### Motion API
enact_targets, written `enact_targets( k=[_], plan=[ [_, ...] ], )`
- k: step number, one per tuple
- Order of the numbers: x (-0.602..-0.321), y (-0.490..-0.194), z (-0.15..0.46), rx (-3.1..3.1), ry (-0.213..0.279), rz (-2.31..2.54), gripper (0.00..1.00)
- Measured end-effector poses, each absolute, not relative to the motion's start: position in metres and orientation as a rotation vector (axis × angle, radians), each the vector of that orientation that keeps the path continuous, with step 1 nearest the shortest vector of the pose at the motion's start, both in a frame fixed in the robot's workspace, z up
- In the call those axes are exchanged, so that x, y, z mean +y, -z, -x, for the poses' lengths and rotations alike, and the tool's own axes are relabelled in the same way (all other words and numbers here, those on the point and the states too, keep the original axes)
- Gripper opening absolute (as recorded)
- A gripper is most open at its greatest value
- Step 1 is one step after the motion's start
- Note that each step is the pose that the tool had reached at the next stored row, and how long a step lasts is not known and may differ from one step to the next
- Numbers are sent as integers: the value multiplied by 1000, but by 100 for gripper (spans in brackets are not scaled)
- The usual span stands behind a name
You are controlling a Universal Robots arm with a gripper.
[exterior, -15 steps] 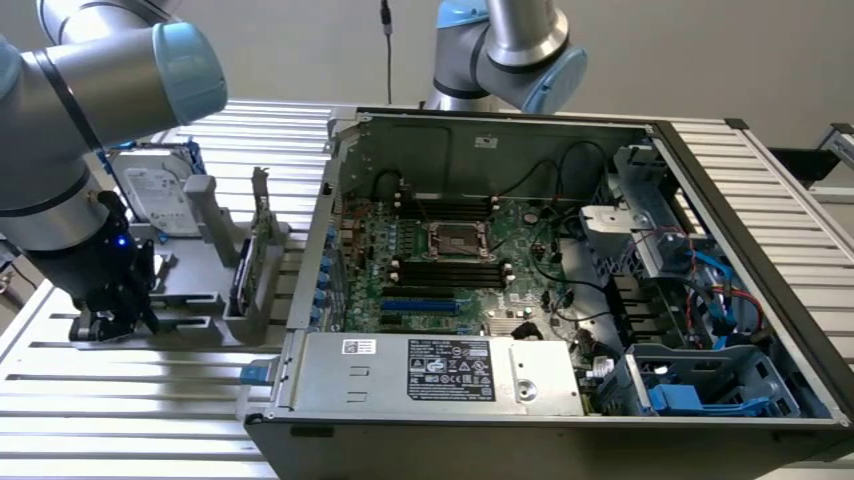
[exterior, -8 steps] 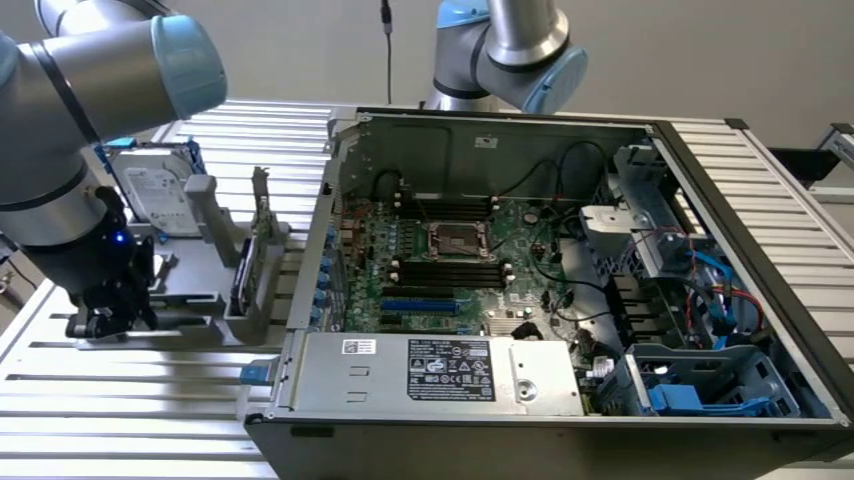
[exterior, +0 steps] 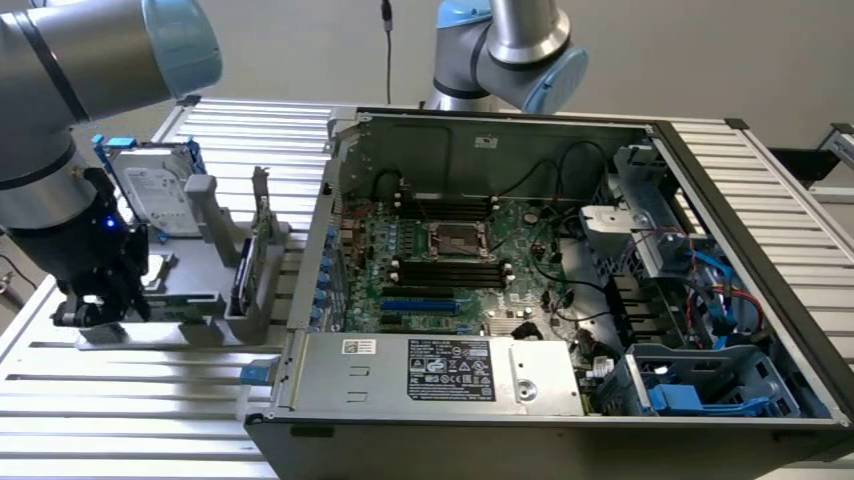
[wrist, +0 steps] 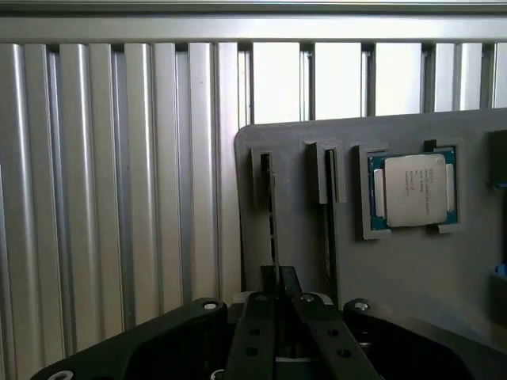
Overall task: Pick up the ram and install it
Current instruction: 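Pick up the ram and move it above insertion slot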
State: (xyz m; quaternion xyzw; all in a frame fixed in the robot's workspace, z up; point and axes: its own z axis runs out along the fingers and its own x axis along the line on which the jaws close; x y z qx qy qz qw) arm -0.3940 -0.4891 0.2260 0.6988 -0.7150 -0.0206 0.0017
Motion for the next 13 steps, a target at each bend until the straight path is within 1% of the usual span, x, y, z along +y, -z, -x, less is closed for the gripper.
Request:
enact_targets(
  k=[13],
  plan=[
    [-489, -285, 381, -2244, 65, -2192, 14]
  ],
)
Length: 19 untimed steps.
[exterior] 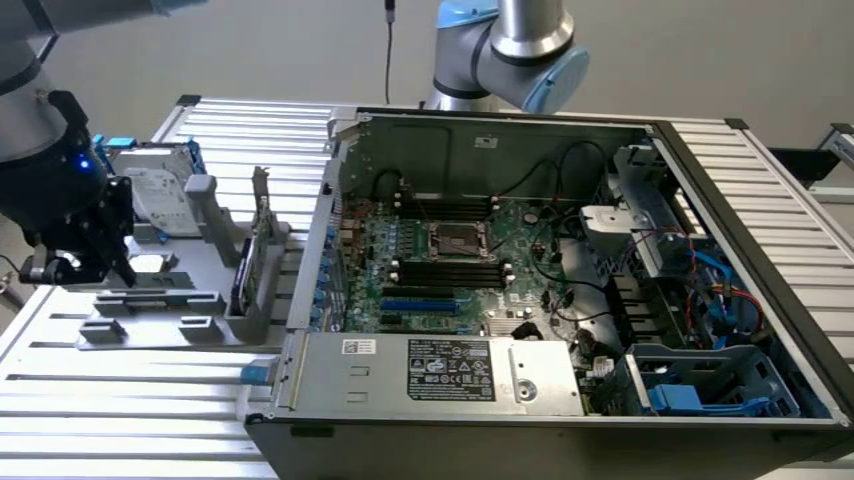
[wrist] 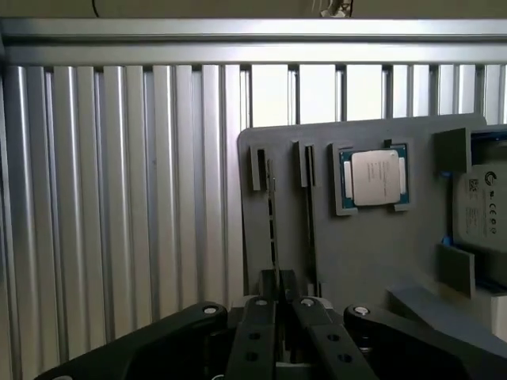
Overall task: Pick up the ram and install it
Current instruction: 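Pick up the ram and move it above insertion slot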
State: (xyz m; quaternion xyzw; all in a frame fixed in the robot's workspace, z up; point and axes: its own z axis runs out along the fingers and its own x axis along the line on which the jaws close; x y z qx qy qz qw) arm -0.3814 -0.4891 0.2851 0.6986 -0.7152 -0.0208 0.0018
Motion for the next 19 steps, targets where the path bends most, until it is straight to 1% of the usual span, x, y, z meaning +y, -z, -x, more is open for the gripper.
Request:
enact_targets(
  k=[19],
  plan=[
    [-489, -372, 305, -2242, 68, -2191, 14]
  ],
)
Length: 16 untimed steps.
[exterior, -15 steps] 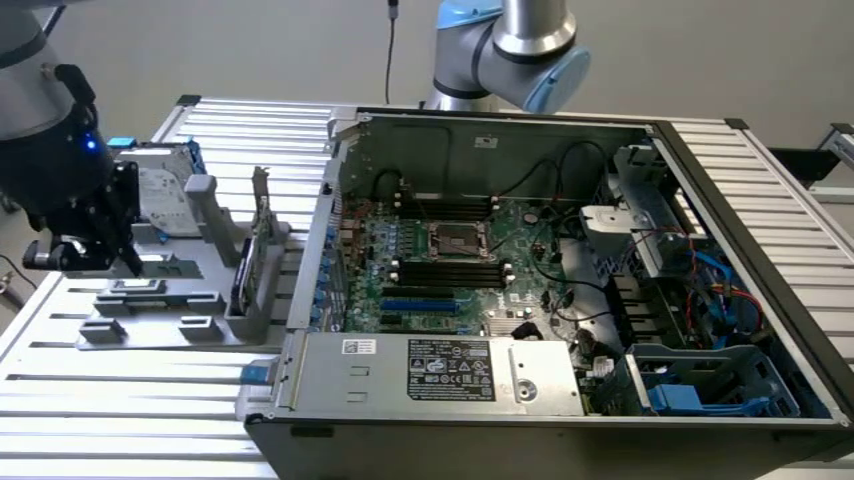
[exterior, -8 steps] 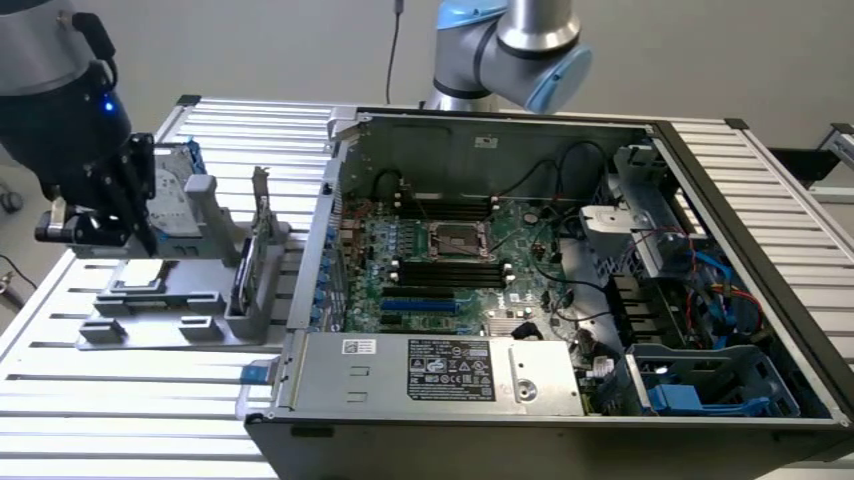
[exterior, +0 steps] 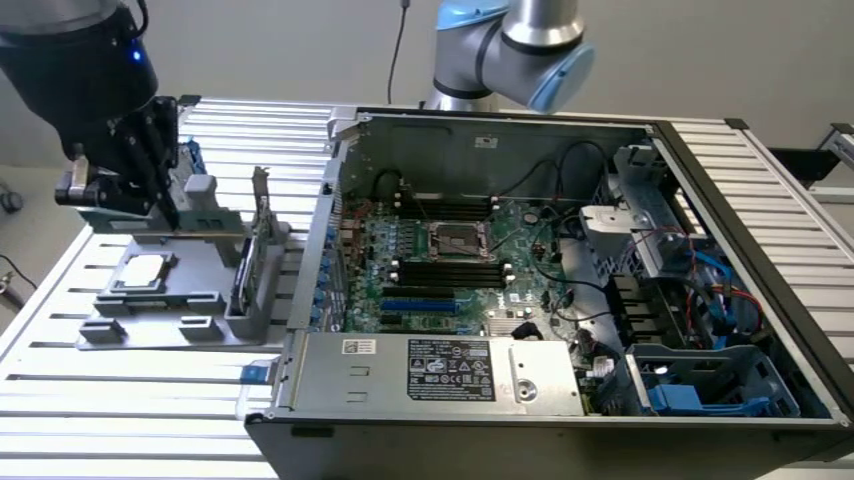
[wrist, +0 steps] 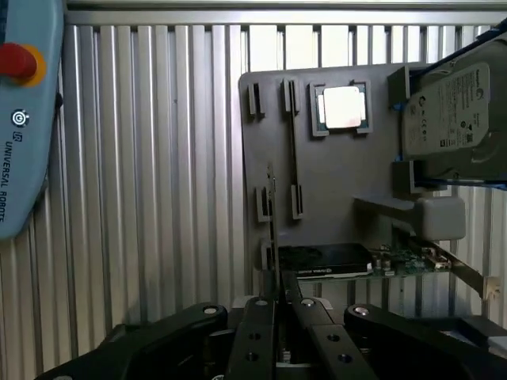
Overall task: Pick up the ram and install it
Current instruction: 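Pick up the ram and move it above insertion slot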
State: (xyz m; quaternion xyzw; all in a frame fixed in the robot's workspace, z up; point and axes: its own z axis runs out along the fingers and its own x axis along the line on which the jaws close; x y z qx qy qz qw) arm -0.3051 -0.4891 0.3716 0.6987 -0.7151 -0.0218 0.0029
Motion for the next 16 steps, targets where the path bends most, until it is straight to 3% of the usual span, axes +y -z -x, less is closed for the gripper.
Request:
enact_targets(
  k=[9, 16],
  plan=[
    [-489, -411, 264, -2242, 69, -2191, 14],
    [-488, -425, 233, -2242, 69, -2191, 14]
  ],
)
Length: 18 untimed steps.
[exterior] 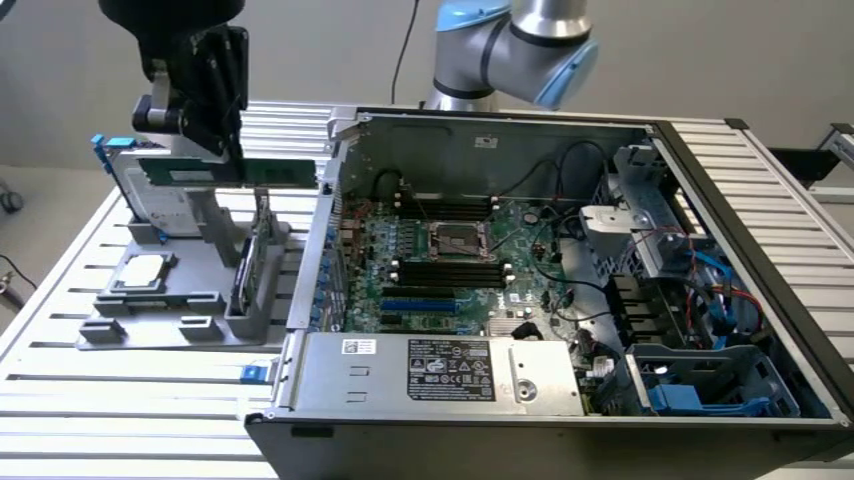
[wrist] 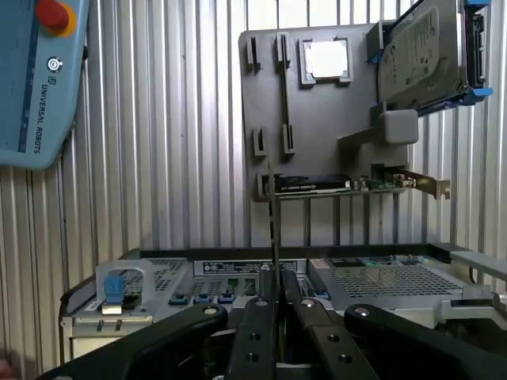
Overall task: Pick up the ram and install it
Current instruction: 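Pick up the ram and move it above insertion slot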
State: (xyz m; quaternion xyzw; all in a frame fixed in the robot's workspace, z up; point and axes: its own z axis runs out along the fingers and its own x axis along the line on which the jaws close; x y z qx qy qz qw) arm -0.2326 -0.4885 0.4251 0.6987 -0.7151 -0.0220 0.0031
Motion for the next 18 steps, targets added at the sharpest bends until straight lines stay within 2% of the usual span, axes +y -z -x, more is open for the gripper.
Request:
enact_targets(
  k=[18],
  plan=[
    [-484, -425, 151, -2241, 67, -2190, 14]
  ],
)
